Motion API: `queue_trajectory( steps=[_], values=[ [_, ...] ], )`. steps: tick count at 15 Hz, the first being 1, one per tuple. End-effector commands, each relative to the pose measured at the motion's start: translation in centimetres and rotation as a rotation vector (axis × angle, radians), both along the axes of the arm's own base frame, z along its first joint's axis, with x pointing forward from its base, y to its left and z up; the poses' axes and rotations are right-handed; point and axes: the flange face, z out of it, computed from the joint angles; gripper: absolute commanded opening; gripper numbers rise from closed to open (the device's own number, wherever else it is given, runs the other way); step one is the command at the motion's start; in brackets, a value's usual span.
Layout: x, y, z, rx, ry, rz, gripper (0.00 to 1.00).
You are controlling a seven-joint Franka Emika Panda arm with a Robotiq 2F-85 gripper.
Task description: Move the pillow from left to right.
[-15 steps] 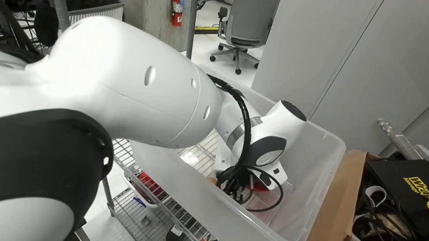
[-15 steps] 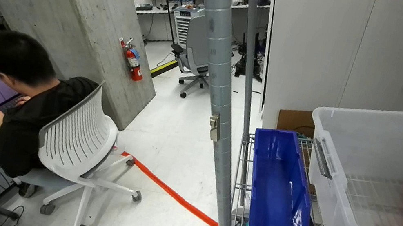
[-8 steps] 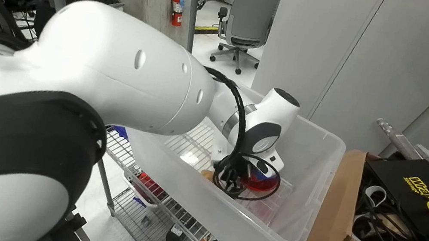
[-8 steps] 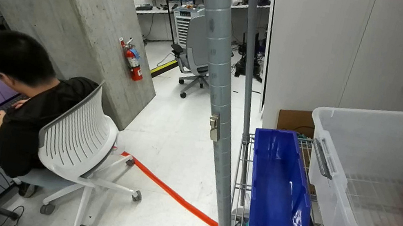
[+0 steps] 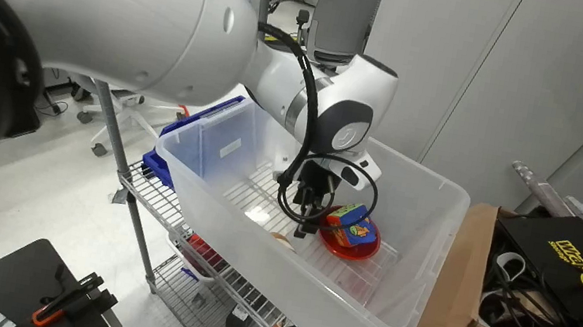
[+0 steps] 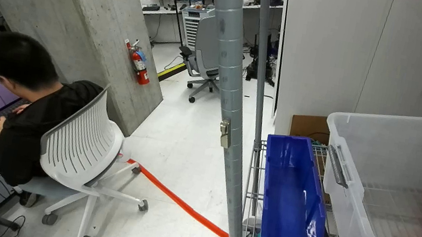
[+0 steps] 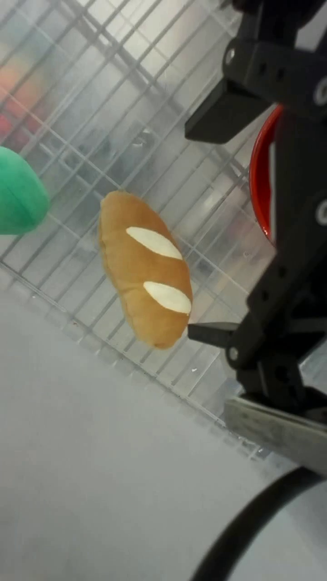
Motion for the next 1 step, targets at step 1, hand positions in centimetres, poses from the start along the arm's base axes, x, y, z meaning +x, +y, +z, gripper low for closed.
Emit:
queue_trajectory(
  steps=[1],
  values=[
    [-0.36,-0.06,0.76,0.002,0.0,-0.002,1.0]
  ],
)
